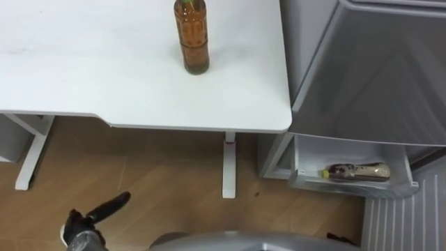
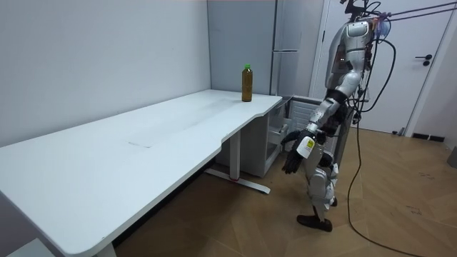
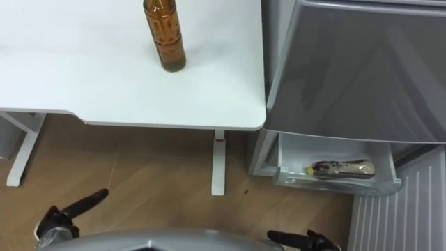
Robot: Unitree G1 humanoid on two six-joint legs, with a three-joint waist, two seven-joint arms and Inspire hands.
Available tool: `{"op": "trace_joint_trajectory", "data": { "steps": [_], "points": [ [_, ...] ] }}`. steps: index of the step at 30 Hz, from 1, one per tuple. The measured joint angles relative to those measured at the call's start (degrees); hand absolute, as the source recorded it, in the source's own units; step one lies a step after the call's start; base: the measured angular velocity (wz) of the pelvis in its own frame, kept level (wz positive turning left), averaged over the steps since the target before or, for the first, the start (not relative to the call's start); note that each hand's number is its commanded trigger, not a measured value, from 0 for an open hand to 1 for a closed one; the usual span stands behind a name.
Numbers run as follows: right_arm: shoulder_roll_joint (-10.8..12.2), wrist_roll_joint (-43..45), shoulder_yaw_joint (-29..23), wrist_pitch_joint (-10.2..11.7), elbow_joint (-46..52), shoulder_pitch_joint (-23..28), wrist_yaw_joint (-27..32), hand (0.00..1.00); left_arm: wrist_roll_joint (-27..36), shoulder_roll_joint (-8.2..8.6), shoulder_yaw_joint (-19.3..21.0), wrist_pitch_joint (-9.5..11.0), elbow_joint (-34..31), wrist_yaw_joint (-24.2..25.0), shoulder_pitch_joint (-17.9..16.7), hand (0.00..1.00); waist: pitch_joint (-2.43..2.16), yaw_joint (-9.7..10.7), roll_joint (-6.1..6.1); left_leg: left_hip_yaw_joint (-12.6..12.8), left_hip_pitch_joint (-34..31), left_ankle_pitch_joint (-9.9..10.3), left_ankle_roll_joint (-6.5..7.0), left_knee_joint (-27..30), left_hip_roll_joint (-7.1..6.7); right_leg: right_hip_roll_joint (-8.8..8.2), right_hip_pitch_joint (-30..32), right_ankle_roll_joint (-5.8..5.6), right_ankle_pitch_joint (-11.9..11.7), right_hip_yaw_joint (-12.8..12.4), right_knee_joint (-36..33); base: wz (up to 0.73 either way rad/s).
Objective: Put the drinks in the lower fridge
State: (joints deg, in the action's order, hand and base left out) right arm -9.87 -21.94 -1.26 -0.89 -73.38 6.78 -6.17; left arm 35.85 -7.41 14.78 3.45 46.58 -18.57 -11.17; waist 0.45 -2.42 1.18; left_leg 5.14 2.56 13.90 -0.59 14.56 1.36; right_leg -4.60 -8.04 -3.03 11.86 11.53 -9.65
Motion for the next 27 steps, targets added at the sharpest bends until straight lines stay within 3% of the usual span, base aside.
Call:
{"op": "trace_joint_trajectory", "data": {
  "steps": [5, 9, 13, 15, 19, 23, 27],
  "points": [
    [0.09, 2.47, -0.05, 1.45, 0.17, 0.19, 0.01, 0.0, 0.05, 0.07, 1.07, 4.05, -8.26, -7.17, -0.18, 0.0, -0.29, -0.78, -0.2, 0.18, 0.25, 0.0, 0.0, -0.27, -0.01, 0.02, -0.19, -0.01, -0.01, -0.35, 0.01, -0.04],
    [0.11, 4.8, -0.04, 3.09, 0.83, 0.85, 0.48, 0.0, -0.87, 0.06, 2.57, 5.92, -17.39, -13.94, -0.23, 0.0, -0.33, -1.2, -0.25, 0.03, 0.82, 0.0, -0.01, -0.18, -0.01, 0.02, -0.1, 0.0, -0.02, 0.15, 0.0, 0.01],
    [0.1, 6.68, -0.31, 3.42, 1.68, 1.25, 0.44, 0.0, -10.88, 0.07, 3.11, 8.47, -27.96, -19.9, -0.85, 0.0, -0.36, -1.22, -0.52, -0.42, 1.17, 0.01, -0.01, -0.39, -0.02, 0.04, -0.59, 0.0, -0.02, 0.35, 0.02, 0.02],
    [0.11, 6.74, -0.17, 3.5, 1.8, 1.34, 0.28, 0.0, -13.8, 0.06, 3.1, 9.79, -31.5, -21.36, -0.88, 0.0, -0.36, -1.09, -0.59, -0.45, 1.75, 0.0, -0.02, -0.99, -0.04, 0.04, -1.09, 0.0, -0.02, 0.47, 0.09, 0.0],
    [0.24, 6.5, -0.03, 4.1, 1.36, 1.28, -0.02, 0.0, -18.16, 0.05, 3.0, 10.42, -38.89, -23.58, -0.81, 0.0, -0.39, -0.83, -0.61, -0.62, 2.08, 0.0, -0.01, -1.14, -0.07, 0.08, -1.29, 0.0, -0.02, 0.23, 0.07, -0.03],
    [0.25, 6.51, -0.03, 4.12, 1.24, 1.16, -0.49, 0.0, -18.17, -0.06, 2.85, 10.98, -43.85, -23.8, -0.77, 0.0, -0.36, -0.22, -0.56, -0.91, 1.97, -0.02, -0.02, -1.01, -0.09, 0.08, -1.51, 0.0, -0.02, 0.35, 0.07, 0.02],
    [0.25, 6.7, -0.02, 4.11, 1.28, 0.68, -1.08, 0.0, -18.12, -0.89, -0.43, 11.57, -46.85, -23.21, -0.57, 0.0, -0.35, 0.66, -0.7, -1.35, 0.92, -0.02, -0.02, -0.46, -0.16, 0.08, -1.04, 0.01, -0.03, 0.92, 0.11, 0.09]
  ]
}}
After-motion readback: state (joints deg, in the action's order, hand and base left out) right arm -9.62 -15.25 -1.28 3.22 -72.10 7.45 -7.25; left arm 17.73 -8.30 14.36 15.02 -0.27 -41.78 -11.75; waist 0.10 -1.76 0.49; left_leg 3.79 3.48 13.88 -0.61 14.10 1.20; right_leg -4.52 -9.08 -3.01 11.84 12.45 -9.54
